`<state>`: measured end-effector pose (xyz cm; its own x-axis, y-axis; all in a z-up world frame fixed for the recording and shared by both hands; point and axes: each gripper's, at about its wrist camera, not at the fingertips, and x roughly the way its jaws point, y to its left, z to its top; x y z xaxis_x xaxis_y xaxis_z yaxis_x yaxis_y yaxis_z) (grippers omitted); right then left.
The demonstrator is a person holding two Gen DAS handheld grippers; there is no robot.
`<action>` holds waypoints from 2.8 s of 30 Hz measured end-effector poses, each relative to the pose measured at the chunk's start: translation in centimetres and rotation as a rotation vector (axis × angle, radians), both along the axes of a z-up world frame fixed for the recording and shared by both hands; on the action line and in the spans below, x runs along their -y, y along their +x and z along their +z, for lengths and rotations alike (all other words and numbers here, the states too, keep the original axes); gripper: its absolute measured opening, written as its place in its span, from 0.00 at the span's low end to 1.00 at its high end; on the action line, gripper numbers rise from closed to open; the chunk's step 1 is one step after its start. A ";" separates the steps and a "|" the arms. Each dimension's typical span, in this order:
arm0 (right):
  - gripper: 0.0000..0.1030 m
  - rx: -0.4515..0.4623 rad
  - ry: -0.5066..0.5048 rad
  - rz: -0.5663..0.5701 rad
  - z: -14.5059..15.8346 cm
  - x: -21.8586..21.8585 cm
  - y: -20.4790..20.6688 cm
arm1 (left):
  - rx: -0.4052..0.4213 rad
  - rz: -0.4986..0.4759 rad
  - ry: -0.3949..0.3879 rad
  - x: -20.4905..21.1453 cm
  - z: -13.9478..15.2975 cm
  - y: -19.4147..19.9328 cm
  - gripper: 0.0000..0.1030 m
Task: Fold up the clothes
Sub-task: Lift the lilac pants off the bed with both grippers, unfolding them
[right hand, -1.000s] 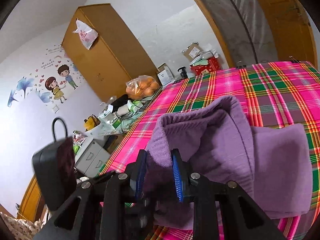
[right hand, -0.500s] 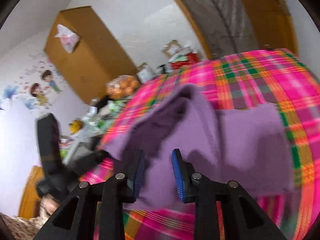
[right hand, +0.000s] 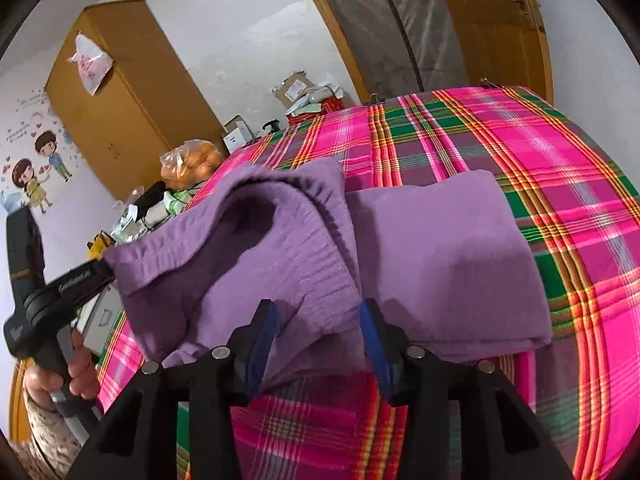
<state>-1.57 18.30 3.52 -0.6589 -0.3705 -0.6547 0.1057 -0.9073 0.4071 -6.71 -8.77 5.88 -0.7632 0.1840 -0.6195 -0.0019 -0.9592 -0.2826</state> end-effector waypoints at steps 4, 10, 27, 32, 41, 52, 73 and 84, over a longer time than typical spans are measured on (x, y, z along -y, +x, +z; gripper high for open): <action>0.44 0.012 -0.002 -0.024 -0.1 0.0 -0.4 | 0.005 0.029 0.006 1.4 -0.4 0.3 0.06; 0.43 0.047 -0.028 -0.047 -1.0 -0.2 -0.9 | 0.028 0.075 0.017 3.3 -1.4 0.5 0.06; 0.11 -0.315 0.050 0.092 8.3 5.8 -1.4 | 0.092 0.154 0.037 6.8 -3.3 1.9 0.06; 0.11 -0.351 0.027 0.131 9.9 7.3 -2.8 | 0.108 0.157 0.028 7.0 -3.6 2.4 0.06; 0.11 -0.348 -0.057 0.197 11.1 9.7 -6.4 | 0.152 0.156 0.016 7.1 -3.6 3.0 0.07; 0.11 -0.256 -0.101 0.183 8.9 9.6 -9.0 | 0.023 0.005 -0.040 3.3 1.1 6.2 0.20; 0.11 -0.194 -0.106 0.252 7.4 11.0 -8.9 | 0.164 -0.248 -0.090 -5.2 -1.8 3.1 0.37; 0.11 -0.163 -0.121 0.268 6.5 10.2 -8.6 | 0.303 -0.206 -0.064 -5.8 -4.3 0.2 0.37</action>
<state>-10.20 8.05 9.98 -0.6195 -0.6137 -0.4894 0.4067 -0.7842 0.4685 -6.53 -3.01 1.58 -0.4942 0.2685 -0.8269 -0.1225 -0.9631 -0.2395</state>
